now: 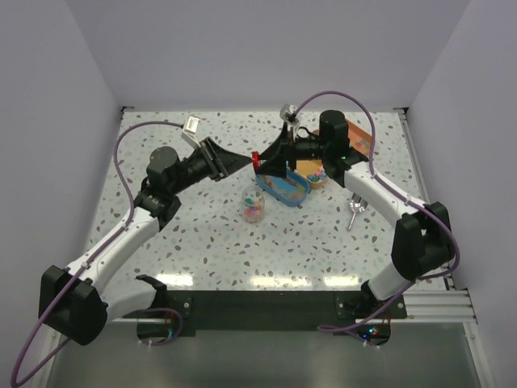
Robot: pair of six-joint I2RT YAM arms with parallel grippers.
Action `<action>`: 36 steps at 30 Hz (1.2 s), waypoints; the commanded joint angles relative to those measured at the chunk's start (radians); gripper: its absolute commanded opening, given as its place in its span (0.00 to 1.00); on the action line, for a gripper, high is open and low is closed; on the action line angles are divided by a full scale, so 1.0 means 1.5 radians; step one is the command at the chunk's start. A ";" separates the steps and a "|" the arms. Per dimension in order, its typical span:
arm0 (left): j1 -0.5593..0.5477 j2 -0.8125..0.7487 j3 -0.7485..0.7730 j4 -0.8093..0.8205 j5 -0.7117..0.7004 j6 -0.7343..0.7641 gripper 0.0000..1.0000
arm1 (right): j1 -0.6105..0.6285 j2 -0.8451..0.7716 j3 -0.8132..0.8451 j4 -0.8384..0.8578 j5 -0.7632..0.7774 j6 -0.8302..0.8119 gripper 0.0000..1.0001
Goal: Pack the candies
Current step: Pick up the bottle lid at the center of the board, then close the bottle lid on the packing bottle.
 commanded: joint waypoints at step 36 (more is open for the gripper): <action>0.016 -0.267 -0.138 -0.310 -0.643 0.577 1.00 | 0.305 0.338 0.668 -1.030 0.764 -0.331 0.08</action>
